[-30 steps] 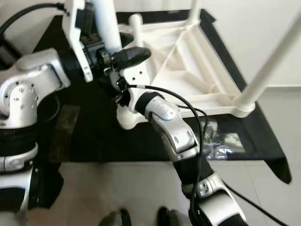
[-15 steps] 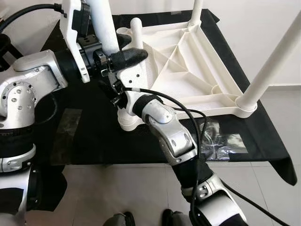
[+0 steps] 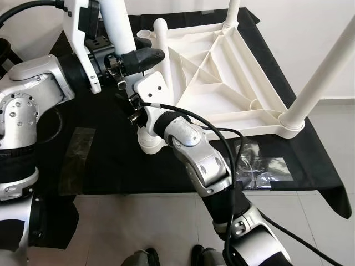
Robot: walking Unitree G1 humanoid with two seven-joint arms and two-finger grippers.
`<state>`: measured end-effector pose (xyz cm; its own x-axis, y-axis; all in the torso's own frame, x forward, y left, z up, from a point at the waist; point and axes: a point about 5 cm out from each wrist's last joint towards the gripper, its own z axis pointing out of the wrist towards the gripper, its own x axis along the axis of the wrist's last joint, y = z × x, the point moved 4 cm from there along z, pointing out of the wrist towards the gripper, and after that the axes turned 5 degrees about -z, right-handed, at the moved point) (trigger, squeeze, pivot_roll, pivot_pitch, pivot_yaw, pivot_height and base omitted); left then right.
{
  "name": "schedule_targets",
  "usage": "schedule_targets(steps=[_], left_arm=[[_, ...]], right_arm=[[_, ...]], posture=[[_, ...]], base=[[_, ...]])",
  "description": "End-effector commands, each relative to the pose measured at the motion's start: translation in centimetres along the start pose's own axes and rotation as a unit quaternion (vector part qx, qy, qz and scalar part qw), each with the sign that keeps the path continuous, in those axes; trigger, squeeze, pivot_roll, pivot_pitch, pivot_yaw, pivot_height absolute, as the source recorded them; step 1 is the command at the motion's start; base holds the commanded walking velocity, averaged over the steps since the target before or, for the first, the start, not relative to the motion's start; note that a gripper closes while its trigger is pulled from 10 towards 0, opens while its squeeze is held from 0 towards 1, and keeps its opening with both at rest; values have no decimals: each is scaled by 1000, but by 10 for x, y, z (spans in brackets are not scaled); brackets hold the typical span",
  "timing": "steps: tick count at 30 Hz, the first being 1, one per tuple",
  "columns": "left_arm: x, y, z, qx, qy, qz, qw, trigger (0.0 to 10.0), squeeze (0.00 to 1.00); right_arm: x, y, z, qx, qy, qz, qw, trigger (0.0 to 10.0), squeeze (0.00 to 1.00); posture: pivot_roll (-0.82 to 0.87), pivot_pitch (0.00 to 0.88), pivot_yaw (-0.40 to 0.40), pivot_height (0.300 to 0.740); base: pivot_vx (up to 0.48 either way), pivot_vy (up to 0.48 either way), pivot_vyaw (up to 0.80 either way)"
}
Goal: Building children table
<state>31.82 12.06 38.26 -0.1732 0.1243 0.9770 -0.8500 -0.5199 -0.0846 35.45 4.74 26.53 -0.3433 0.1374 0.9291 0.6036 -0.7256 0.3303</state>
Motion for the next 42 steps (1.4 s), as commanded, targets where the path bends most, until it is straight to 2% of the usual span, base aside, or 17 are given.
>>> schedule_targets(steps=[1,2,3,7,8,12,13,14,15,23,24,27,28,30,32,35,42], left_arm=[[5,22,8,-68,-4,5,998,0,0],[5,23,9,-69,-4,6,998,0,0],[5,23,10,-70,-3,6,998,0,0],[5,25,10,-71,-4,6,997,0,0],[5,26,10,-72,-4,7,997,0,0],[6,27,11,-74,-4,7,997,0,0],[6,27,11,-76,-5,6,997,0,0],[6,27,11,-76,-5,6,997,0,0],[6,28,11,-78,-5,5,997,0,0],[6,30,12,-83,-6,3,997,0,0],[6,31,12,-85,-5,2,996,0,0],[6,32,12,-86,-5,2,996,0,0],[6,32,12,-87,-5,2,996,0,0],[6,33,13,-90,-5,2,996,0,0],[6,33,13,-90,-5,2,996,0,0],[7,35,13,-93,-4,5,996,0,0],[8,35,13,-93,9,18,995,0,0]], right_arm=[[-37,-20,1,6,-61,50,997,10000,0],[-29,-15,3,32,-37,58,997,10000,78],[-22,-9,3,59,-19,64,996,10000,1000],[-9,5,2,106,19,64,992,10000,1000],[5,23,-4,178,55,40,982,10000,1000],[15,39,-13,248,74,-5,966,10000,1000],[18,45,-14,259,77,-12,963,10000,859],[18,45,-14,259,77,-12,963,10000,859],[23,47,-14,279,83,-18,957,10000,0],[39,45,-15,356,101,-13,929,10000,0],[44,42,-14,382,106,-2,918,6706,0],[46,41,-14,398,109,6,911,6706,0],[47,39,-14,407,110,10,907,0,0],[42,33,-15,449,96,-1,888,0,0],[42,33,-15,449,96,-1,888,0,0],[37,28,-18,482,86,-6,872,0,0],[32,30,-17,479,79,-10,874,0,0]], posture=[[-130,243,50,740],[-129,247,50,740],[-128,248,49,740],[-128,248,50,740],[-124,254,51,740],[-119,256,53,740],[-117,258,53,740],[-117,258,53,740],[-114,262,56,740],[-107,272,57,740],[-105,277,56,740],[-104,280,56,740],[-103,278,57,740],[-103,286,53,740],[-103,286,53,740],[-106,289,52,740],[-117,286,48,740]], base=[[0,0,0],[0,0,0],[0,0,0],[0,0,0],[0,0,0],[0,0,0],[0,0,0],[0,0,0],[0,0,0],[0,0,0],[0,0,0],[0,0,0],[0,0,0],[0,0,0],[0,0,0],[0,0,0],[0,0,0]])
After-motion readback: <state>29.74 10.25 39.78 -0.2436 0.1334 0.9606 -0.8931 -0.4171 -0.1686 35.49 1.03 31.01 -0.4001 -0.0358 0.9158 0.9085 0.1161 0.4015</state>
